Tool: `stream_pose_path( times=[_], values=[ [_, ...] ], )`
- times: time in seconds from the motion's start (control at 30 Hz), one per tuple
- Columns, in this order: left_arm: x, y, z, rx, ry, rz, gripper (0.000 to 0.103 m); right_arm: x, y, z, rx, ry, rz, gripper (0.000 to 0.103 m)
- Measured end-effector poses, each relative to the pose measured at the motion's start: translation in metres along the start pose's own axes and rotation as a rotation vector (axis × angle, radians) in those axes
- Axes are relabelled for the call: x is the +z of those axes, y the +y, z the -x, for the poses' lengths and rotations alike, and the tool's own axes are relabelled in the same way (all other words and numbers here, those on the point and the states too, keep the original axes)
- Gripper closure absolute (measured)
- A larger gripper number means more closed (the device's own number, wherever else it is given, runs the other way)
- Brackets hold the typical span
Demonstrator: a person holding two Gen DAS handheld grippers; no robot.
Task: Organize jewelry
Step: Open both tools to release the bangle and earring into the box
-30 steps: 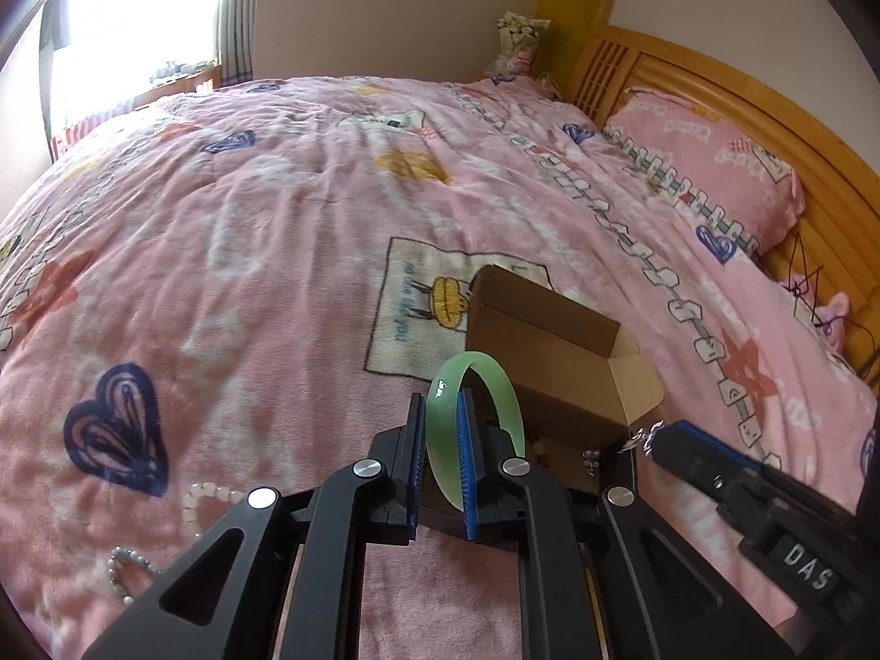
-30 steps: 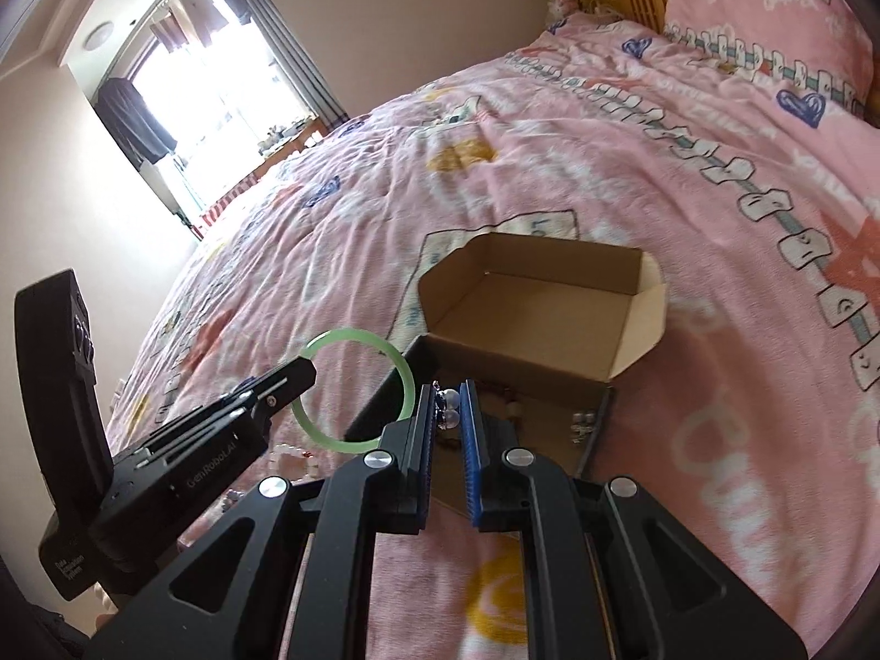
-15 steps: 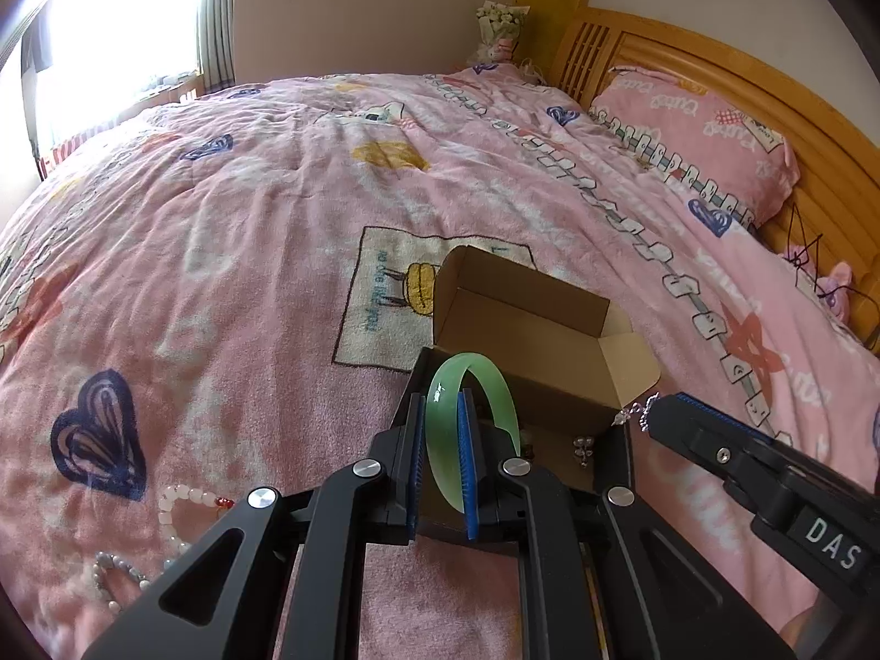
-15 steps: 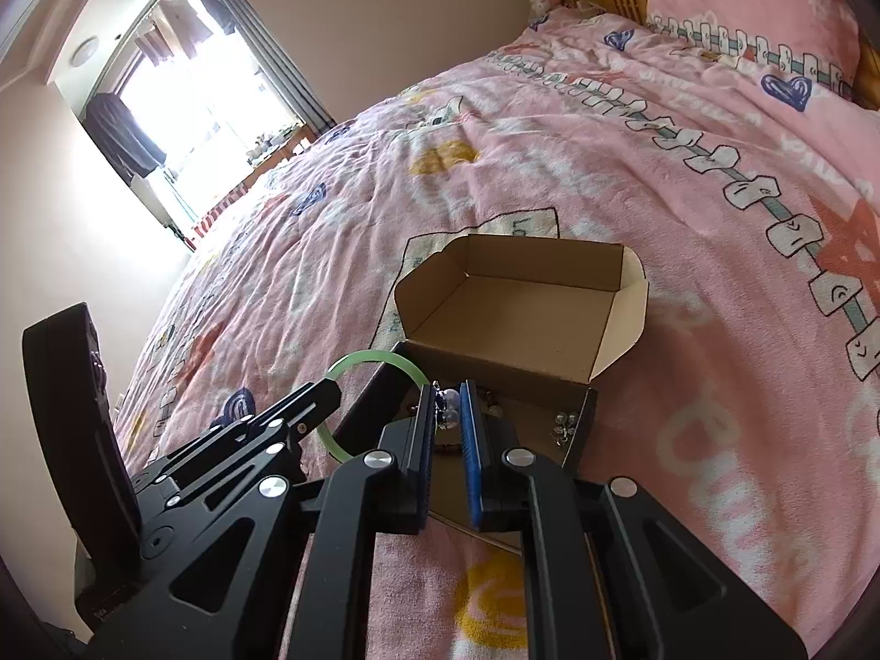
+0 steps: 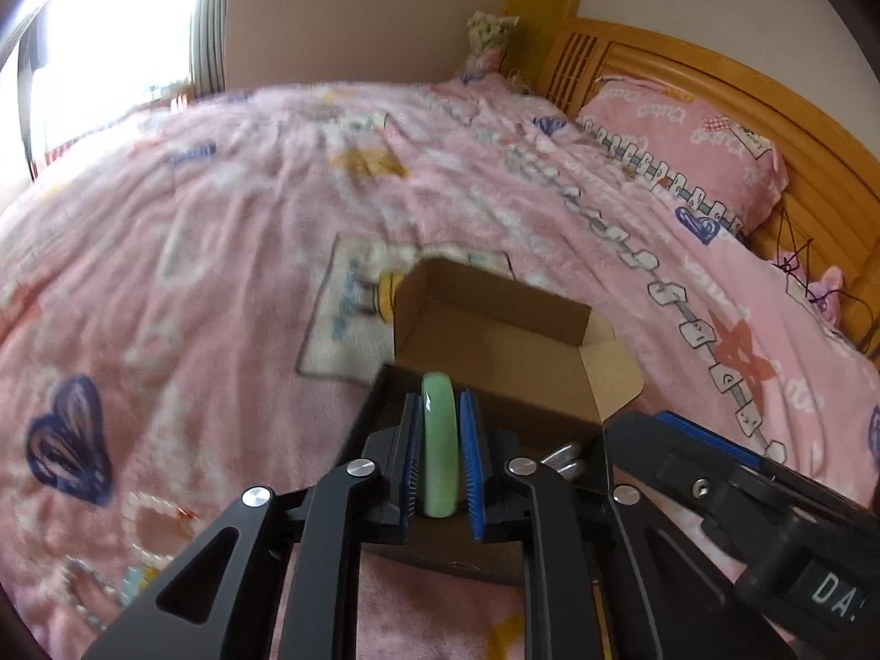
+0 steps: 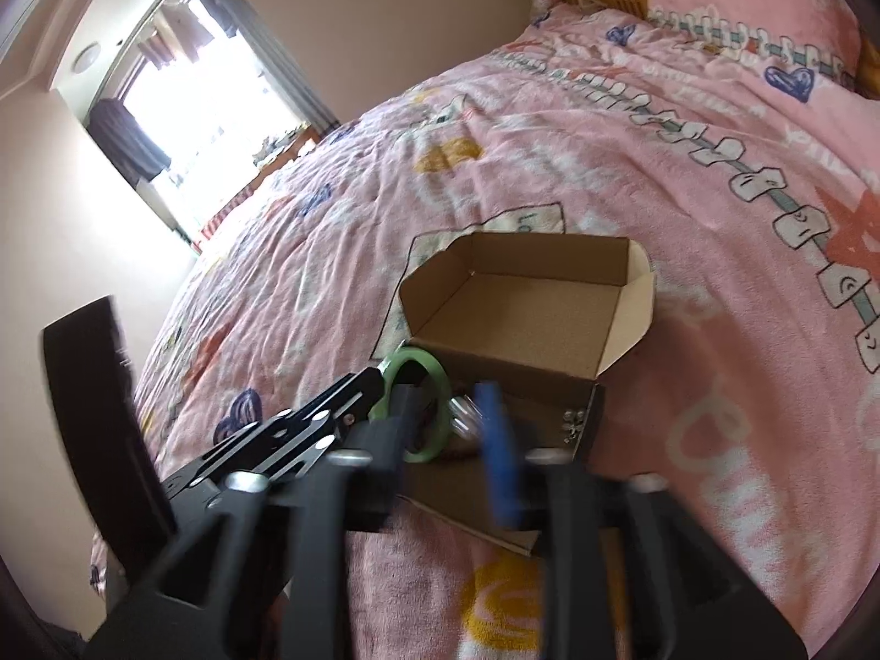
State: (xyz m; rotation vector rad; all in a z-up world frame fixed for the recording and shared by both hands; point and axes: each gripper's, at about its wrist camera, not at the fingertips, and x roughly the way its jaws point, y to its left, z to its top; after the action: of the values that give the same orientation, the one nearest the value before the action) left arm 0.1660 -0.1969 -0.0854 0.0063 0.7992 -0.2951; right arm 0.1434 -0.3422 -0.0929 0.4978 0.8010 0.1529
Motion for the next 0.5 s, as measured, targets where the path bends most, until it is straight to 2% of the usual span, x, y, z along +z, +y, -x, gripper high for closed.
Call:
stream_pose_path(
  times=[0.07, 0.1, 0.27, 0.5],
  values=[
    [0.003, 0.0, 0.009, 0.064, -0.038, -0.015, 0.042, 0.002, -0.005, 0.004, 0.011, -0.013, -0.028, 0.056],
    [0.004, 0.001, 0.012, 0.074, -0.053, -0.016, 0.036, 0.003, -0.009, 0.006, 0.015, -0.018, -0.042, 0.057],
    [0.01, 0.015, 0.023, 0.057, -0.081, 0.032, 0.036, 0.004, -0.015, 0.009, -0.001, -0.024, -0.055, 0.057],
    [0.011, 0.026, 0.025, 0.061, -0.063, 0.07, 0.036, 0.004, -0.001, 0.006, -0.001, -0.02, -0.014, 0.057]
  ],
)
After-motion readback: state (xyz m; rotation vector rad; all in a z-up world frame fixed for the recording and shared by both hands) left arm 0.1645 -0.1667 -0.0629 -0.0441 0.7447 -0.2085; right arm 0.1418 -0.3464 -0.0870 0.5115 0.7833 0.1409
